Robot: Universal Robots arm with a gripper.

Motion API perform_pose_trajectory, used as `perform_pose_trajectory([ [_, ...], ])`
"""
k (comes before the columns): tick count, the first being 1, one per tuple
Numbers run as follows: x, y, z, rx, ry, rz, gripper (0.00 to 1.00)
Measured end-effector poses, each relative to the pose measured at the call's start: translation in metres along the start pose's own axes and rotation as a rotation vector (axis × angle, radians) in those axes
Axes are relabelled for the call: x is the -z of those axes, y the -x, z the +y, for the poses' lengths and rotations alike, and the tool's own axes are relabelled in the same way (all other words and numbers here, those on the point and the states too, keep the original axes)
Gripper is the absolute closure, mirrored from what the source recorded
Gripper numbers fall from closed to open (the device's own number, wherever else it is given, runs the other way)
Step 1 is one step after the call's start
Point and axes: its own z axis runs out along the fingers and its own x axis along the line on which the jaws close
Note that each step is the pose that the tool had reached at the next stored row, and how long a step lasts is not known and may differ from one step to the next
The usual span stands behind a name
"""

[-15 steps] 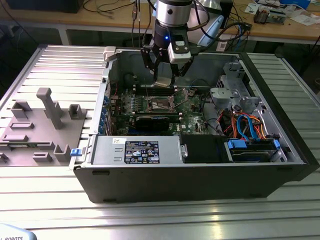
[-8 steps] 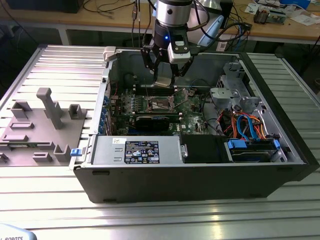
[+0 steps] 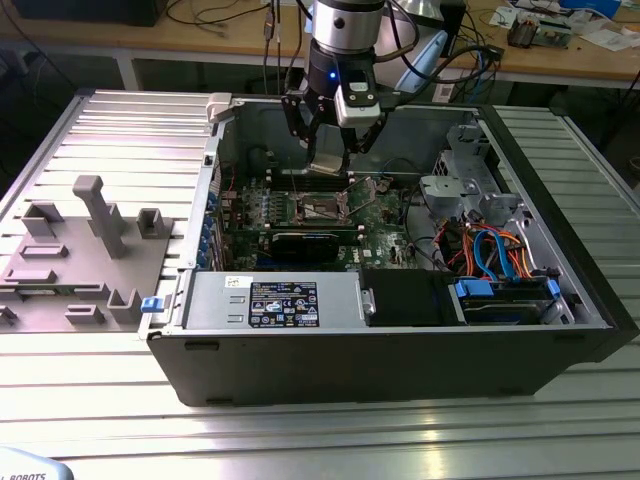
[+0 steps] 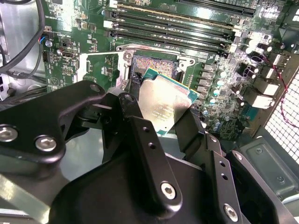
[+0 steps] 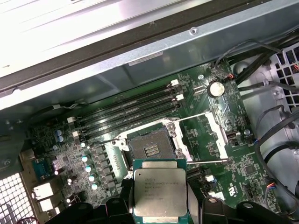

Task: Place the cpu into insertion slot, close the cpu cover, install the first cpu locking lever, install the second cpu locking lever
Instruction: 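Place the cpu into insertion slot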

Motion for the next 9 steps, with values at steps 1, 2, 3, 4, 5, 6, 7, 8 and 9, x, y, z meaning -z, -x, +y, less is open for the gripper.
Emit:
perform_pose_trajectory([
  [1, 0.0, 0.0, 0.0, -0.001, 0.0, 0.0, 0.46],
  [2, 0.0, 0.0, 0.0, -0.002, 0.0001, 0.0, 0.46],
  [3, 0.0, 0.0, 0.0, -0.004, 0.0001, 0.0, 0.46],
  [4, 0.0, 0.0, 0.0, -0.006, 0.0001, 0.0, 0.46],
  [5, 0.0, 0.0, 0.0, -0.007, 0.0001, 0.0001, 0.46],
  [6, 0.0, 0.0, 0.0, -0.008, 0.0001, 0.0001, 0.46],
  [7, 0.0, 0.0, 0.0, -0.009, 0.0002, 0.0001, 0.46],
  [8, 0.0, 0.0, 0.0, -0.011, 0.0002, 0.0, 0.46],
  [9, 0.0, 0.0, 0.0, -0.013, 0.0002, 0.0001, 0.46],
])
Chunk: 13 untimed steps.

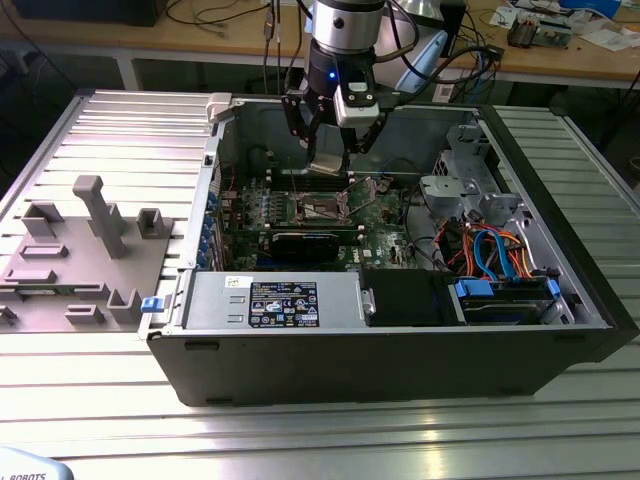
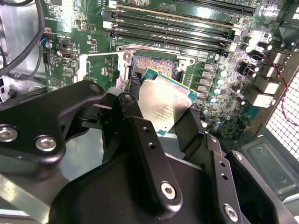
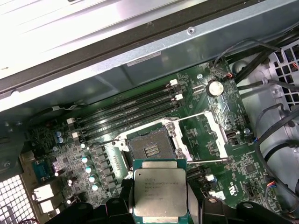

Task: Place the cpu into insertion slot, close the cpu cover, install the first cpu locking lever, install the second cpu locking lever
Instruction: 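Place the cpu into insertion slot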

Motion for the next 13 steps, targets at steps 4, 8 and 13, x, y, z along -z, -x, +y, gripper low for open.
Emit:
perform_pose_trajectory([
  [4, 0.0, 0.0, 0.0, -0.003, 0.0, 0.0001, 0.46],
  [8, 0.0, 0.0001, 0.0, -0.004, 0.0002, 0.0001, 0.46],
  [13, 0.0, 0.0001, 0.0, -0.006, 0.0002, 0.0001, 0.46],
])
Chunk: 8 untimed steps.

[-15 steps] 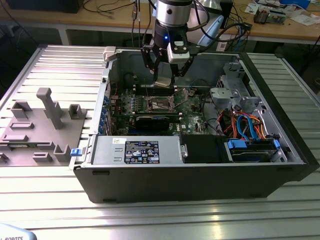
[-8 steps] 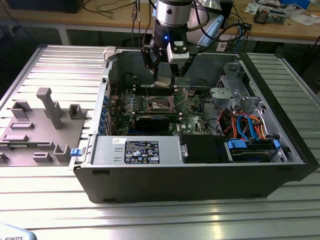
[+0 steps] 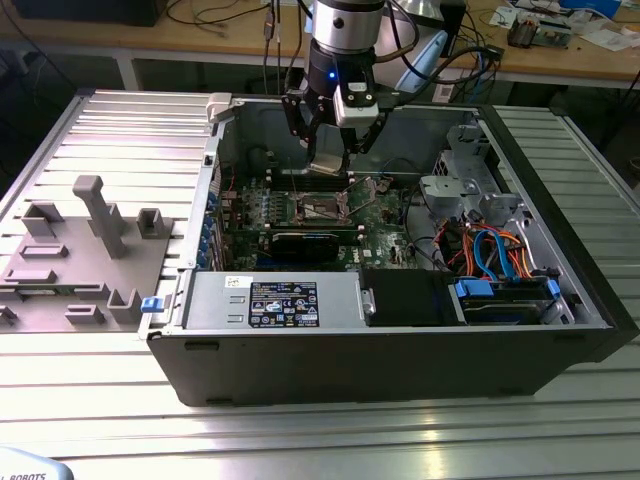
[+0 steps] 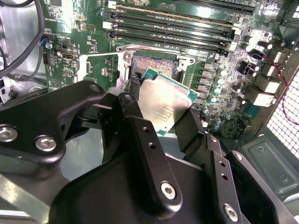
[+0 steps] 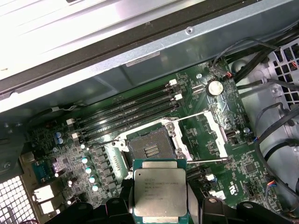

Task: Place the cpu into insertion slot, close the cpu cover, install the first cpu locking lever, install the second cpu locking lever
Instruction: 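Place the cpu into insertion slot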

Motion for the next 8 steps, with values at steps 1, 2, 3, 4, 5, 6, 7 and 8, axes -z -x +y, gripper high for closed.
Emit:
perform_pose_trajectory([
  [1, 0.0, 0.0, 0.0, -0.001, 0.0, 0.0, 0.46],
  [2, 0.0, 0.0, 0.0, -0.002, 0.0, 0.0, 0.46],
  [3, 0.0, 0.0, 0.0, -0.003, 0.0, 0.0, 0.46],
  [4, 0.0, 0.0, 0.0, -0.004, 0.0001, 0.0, 0.46],
  [5, 0.0, 0.0, 0.0, -0.005, 0.0001, 0.0, 0.46],
  [6, 0.0, 0.0, 0.0, -0.005, 0.0001, 0.0, 0.46],
  [7, 0.0, 0.0, 0.0, -0.006, 0.0001, 0.0, 0.46],
  [8, 0.0, 0.0, 0.0, -0.006, 0.0001, 0.0001, 0.46],
])
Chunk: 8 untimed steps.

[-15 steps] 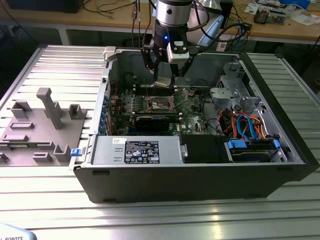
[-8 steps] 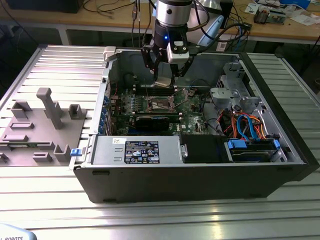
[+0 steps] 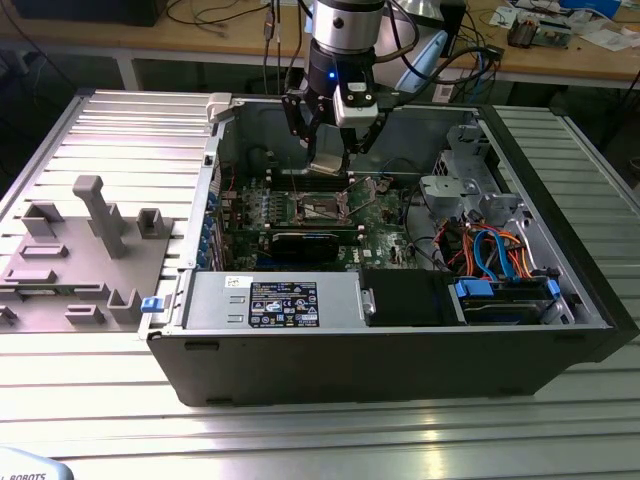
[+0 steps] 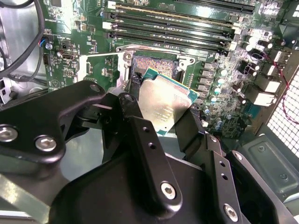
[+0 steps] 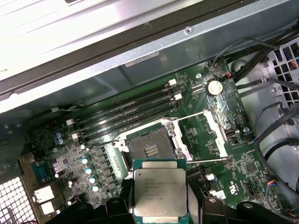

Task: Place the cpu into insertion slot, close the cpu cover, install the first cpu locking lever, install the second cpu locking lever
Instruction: 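Place the cpu into insertion slot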

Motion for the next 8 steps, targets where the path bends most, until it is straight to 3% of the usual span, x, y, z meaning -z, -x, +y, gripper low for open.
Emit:
perform_pose_trajectory([
  [8, 0.0, 0.0, 0.0, -0.006, 0.0001, 0.0, 0.46],
])
